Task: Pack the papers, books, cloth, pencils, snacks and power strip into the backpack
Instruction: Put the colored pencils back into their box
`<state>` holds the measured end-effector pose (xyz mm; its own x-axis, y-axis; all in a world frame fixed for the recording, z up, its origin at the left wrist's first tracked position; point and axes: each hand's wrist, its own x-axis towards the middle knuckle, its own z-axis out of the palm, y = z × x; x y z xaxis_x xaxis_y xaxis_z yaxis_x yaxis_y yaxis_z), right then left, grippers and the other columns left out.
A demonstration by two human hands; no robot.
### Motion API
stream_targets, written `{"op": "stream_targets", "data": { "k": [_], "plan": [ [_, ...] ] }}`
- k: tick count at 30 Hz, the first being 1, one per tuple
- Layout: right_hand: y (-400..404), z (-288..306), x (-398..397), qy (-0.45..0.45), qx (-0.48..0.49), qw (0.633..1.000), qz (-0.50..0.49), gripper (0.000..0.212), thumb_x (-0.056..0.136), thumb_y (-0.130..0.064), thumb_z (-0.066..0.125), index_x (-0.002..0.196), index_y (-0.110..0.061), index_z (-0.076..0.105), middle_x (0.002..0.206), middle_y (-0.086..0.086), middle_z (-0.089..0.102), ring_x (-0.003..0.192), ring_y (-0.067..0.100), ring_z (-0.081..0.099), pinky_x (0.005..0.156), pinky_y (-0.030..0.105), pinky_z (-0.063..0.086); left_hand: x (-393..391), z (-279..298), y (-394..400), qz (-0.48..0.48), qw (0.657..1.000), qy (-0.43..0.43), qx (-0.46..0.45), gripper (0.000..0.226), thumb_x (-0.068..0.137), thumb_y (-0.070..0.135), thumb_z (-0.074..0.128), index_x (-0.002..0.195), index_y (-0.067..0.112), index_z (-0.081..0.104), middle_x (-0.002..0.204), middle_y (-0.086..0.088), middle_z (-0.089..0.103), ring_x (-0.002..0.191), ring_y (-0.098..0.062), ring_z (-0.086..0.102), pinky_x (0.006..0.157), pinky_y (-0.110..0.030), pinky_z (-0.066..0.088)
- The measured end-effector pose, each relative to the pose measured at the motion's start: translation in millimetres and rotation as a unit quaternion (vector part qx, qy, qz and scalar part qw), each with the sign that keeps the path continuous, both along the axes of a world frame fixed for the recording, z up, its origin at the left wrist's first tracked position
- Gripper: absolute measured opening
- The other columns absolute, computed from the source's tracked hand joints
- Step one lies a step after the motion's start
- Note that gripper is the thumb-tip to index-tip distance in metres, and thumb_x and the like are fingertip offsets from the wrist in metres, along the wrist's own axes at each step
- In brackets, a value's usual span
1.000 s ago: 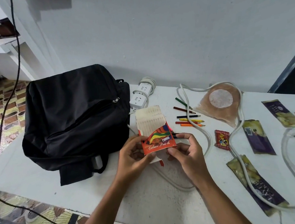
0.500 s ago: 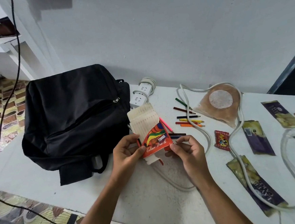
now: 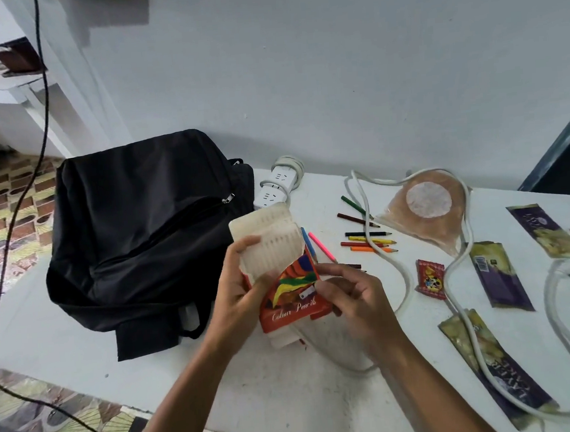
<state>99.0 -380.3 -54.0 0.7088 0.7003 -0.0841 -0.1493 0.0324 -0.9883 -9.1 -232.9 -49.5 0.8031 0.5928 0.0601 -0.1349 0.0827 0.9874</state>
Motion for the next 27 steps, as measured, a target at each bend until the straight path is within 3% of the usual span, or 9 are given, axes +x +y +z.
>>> {"op": "stream_targets", "data": {
  "k": [5,10,14,19,22,23,24,27],
  "plan": [
    [12.5,5.1,29.0,-0.147,-0.080,0.983,-0.071,0.009,0.091,-0.011,0.060,0.088,-0.013,0.069,0.077,0.000,0.070,0.065,0.007,0.063,0.056,0.015,0.046,-3.0,21.2,17.7,0.019,0.999,0.047,0.011,0.038,0.091,0.000,0.056,0.120,0.023,0.053,0.117,-0.013,0.056,0.090,-0.030,0.071,0.058,-0.031,0.058],
    [35.3,-8.2,76.8,-0.350,-0.336,0.874,-0.031,0.005,0.083,-0.022,0.068,0.079,-0.018,0.066,0.075,-0.004,0.065,0.075,0.016,0.062,0.066,0.033,0.052,0.4,39.9,33.8,-0.022,0.995,0.076,0.056,0.037,0.092,0.000,0.055,0.120,0.022,0.053,0.114,-0.011,0.058,0.089,-0.027,0.071,0.061,-0.035,0.059],
    [51.3,-1.8,82.5,-0.378,-0.447,0.810,0.028,0.022,0.083,-0.037,0.068,0.078,-0.019,0.058,0.071,-0.004,0.061,0.069,0.016,0.057,0.056,0.027,0.041,10.6,47.6,51.6,-0.058,0.989,0.085,0.105,0.038,0.092,-0.004,0.051,0.118,0.023,0.054,0.118,-0.008,0.056,0.092,-0.025,0.070,0.065,-0.041,0.060],
    [68.1,4.2,83.5,-0.365,-0.507,0.780,0.042,0.015,0.086,-0.025,0.059,0.076,-0.017,0.052,0.077,0.000,0.060,0.073,0.021,0.057,0.055,0.027,0.036,32.3,51.9,81.7,-0.151,0.966,0.125,0.168,0.071,0.079,-0.006,0.068,0.122,0.044,0.043,0.122,0.011,0.044,0.101,-0.012,0.066,0.066,-0.029,0.059],
    [72.0,11.4,87.6,-0.393,-0.525,0.755,-0.021,0.015,0.090,-0.024,0.049,0.077,-0.018,0.053,0.087,0.004,0.063,0.082,0.026,0.060,0.064,0.029,0.040,45.9,48.0,95.1,-0.181,0.953,0.135,0.199,0.086,0.078,-0.001,0.073,0.127,0.054,0.028,0.127,0.017,0.040,0.102,-0.010,0.065,0.068,-0.026,0.058],
    [70.8,13.9,89.3,-0.401,-0.501,0.764,-0.065,0.014,0.091,-0.024,0.050,0.082,-0.017,0.058,0.087,0.005,0.065,0.083,0.027,0.062,0.065,0.030,0.044,48.9,44.9,98.5,-0.183,0.954,0.135,0.196,0.090,0.078,0.001,0.074,0.129,0.055,0.024,0.128,0.013,0.044,0.102,-0.014,0.066,0.070,-0.028,0.059],
    [68.6,16.7,90.2,-0.392,-0.445,0.797,-0.112,0.013,0.091,-0.025,0.053,0.084,-0.016,0.061,0.084,0.004,0.067,0.079,0.026,0.064,0.065,0.031,0.049,50.6,41.7,101.7,-0.183,0.956,0.136,0.185,0.093,0.077,0.001,0.075,0.132,0.054,0.021,0.126,0.008,0.050,0.100,-0.016,0.067,0.071,-0.031,0.060],
    [63.9,36.9,85.9,-0.267,-0.172,0.927,-0.202,0.009,0.085,-0.012,0.068,0.077,-0.012,0.065,0.065,-0.002,0.064,0.056,0.013,0.060,0.053,0.029,0.053,53.9,34.7,110.7,-0.191,0.964,0.135,0.127,0.092,0.075,-0.001,0.077,0.136,0.044,0.025,0.113,-0.003,0.065,0.096,-0.021,0.070,0.074,-0.038,0.060]
  ]
}}
